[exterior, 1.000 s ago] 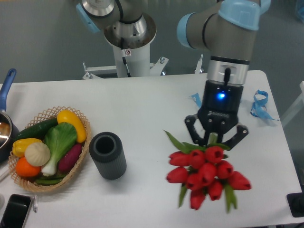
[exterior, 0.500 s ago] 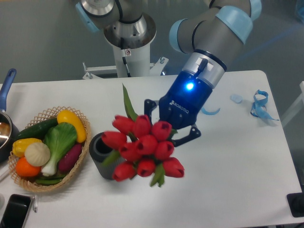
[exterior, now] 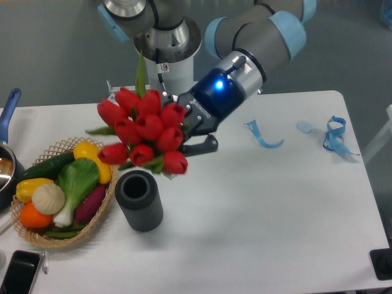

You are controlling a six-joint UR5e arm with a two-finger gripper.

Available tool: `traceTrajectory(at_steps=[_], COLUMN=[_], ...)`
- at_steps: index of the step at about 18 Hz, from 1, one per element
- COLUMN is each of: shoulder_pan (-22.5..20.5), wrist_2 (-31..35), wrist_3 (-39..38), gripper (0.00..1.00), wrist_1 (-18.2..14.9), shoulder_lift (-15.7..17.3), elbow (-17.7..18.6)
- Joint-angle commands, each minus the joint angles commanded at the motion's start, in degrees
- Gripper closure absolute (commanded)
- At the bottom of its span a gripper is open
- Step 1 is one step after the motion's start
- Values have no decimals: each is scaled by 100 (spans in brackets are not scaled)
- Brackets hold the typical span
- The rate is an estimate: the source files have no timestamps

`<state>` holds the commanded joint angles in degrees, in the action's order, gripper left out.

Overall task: Insert the flowers into the vase
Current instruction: 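Carry the tulip bunch over the dark grey vase, then lower the tulip stems down into the vase opening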

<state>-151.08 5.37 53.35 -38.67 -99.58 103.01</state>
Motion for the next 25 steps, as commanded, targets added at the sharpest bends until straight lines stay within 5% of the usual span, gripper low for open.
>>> traceTrajectory(at_steps=[12, 25], shoulder_pan=[185, 211], wrist_2=[-615, -616], wrist_3=[1028, 1213], gripper=[75, 75], wrist_1=[-9, -17], shoulder_lift=[-193, -325], elbow=[263, 440])
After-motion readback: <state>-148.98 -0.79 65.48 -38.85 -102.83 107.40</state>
